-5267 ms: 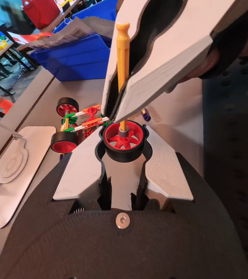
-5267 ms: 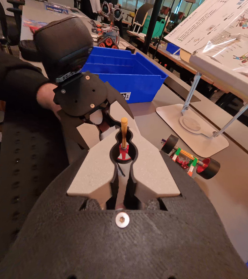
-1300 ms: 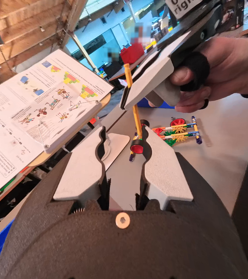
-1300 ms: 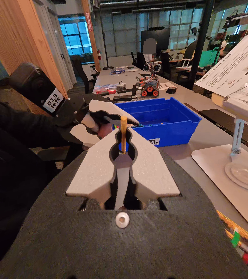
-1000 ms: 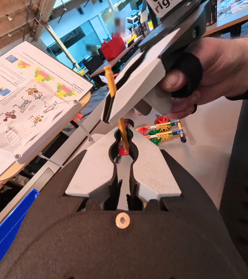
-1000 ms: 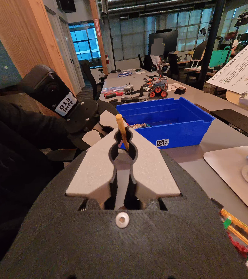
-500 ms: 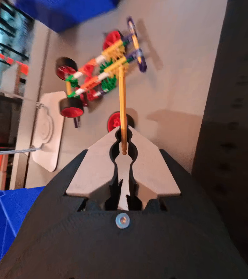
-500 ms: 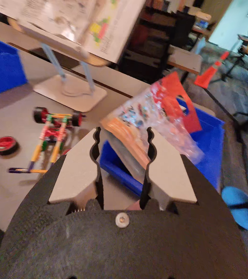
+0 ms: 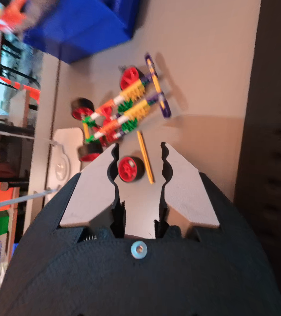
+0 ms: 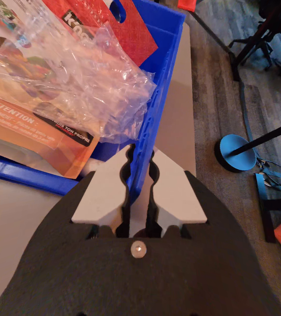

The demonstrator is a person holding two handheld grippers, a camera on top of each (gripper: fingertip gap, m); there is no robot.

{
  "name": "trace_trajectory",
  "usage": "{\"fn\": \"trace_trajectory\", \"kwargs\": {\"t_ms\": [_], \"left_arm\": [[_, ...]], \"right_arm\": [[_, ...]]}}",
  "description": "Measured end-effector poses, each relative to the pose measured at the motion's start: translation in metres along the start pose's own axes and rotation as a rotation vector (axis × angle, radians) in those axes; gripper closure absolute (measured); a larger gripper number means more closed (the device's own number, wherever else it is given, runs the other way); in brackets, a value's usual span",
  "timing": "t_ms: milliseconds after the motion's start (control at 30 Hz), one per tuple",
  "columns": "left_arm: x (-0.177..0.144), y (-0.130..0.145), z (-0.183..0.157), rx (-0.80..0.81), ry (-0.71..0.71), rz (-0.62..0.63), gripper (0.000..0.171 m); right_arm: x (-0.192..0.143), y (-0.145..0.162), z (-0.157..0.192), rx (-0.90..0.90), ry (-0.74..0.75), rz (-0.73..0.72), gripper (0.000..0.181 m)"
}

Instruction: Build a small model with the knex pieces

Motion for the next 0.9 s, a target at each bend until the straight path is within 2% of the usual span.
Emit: {"fn": "trace_trajectory", "kwargs": {"t_ms": [133,200,233,300,433,567,633,667,767,900], "left_arm": [[0.009,-0.066,0.028,-0.108,0.027,-0.125,0.12],[0.035,-0.102,0.044,-0.25,0.117,-0.178,0.112],[0.051,-0.116,0.052,-0.349,0.166,-0.194,0.101],[0.082,-0.134,0.066,-0.469,0.168,-0.19,0.096],[0.129,-0.147,0.07,-0.586,0.162,-0.117,0.09],[0.15,-0.155,0.058,-0.564,0.166,-0.073,0.1],[0.158,-0.158,0.057,-0.562,0.129,-0.057,0.098],[0.16,-0.159,0.058,-0.576,0.125,-0.062,0.1],[0.164,-0.162,0.063,-0.629,0.134,-0.093,0.122],[0.167,-0.167,0.065,-0.63,0.095,-0.113,0.131]], "right_arm": [[-0.003,-0.005,0.0,0.015,-0.008,-0.017,0.176],[-0.007,-0.008,0.003,0.023,-0.004,-0.034,0.177],[-0.01,-0.009,0.005,0.027,-0.001,-0.04,0.177],[-0.017,-0.011,0.008,0.036,0.0,-0.053,0.178],[-0.028,-0.008,0.012,0.063,0.007,-0.069,0.178],[-0.029,0.0,0.013,0.08,0.01,-0.071,0.178],[-0.028,0.006,0.012,0.087,0.012,-0.069,0.178],[-0.028,0.008,0.011,0.096,0.008,-0.072,0.178],[-0.032,0.014,0.009,0.11,0.031,-0.087,0.177],[-0.042,0.012,0.005,0.113,0.081,-0.121,0.177]]}}
Point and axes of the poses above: each gripper's, where its closed fingertips meet, x out along the fingers, y out of its underside, z = x × y across the jaws, the point moved 6 cm from there along -x, back along the fingers, and after that the axes turned 6 degrees about z, right-handed, at the moved point
